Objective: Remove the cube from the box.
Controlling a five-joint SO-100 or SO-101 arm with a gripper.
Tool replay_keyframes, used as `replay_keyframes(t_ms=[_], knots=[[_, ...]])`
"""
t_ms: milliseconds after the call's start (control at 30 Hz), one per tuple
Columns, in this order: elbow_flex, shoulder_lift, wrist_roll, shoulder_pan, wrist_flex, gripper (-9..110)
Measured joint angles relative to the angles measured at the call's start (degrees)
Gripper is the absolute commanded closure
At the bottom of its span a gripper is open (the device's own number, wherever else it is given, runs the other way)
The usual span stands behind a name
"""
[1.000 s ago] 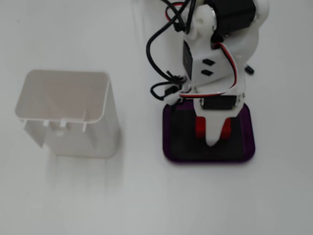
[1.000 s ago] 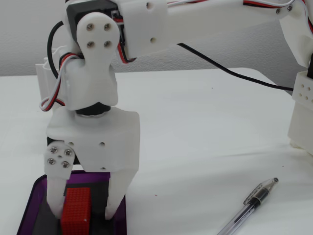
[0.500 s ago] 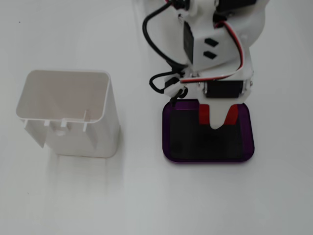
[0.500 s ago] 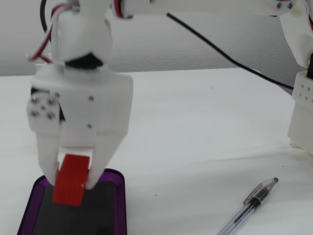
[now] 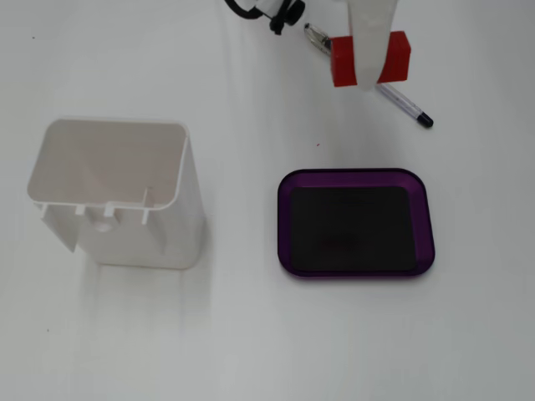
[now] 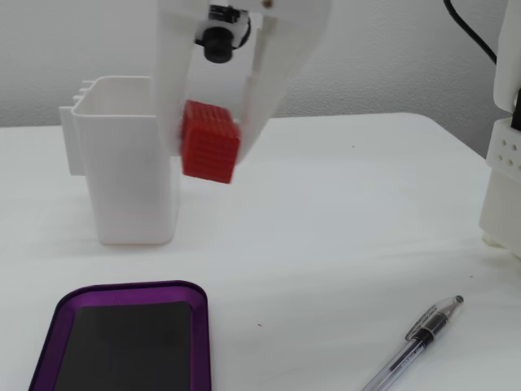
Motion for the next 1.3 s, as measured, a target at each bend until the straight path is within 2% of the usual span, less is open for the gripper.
replay_keyframes(t_ms=[200,433,667,833,967,1133,1300], knots=[[26.72,10.28,-2.55,0.09,-10.99,102],[58.18,21.88,-7.56,1.49,-31.73,102],[77.34,26.37,-12.22,7.38,-45.97,102],[82.44,28.21,-13.80,9.58,-51.24,99],[82.71,28.65,-13.71,9.49,-51.42,88],[80.51,28.65,-13.71,9.23,-45.26,74],[74.00,28.92,-11.34,9.32,-37.44,71]])
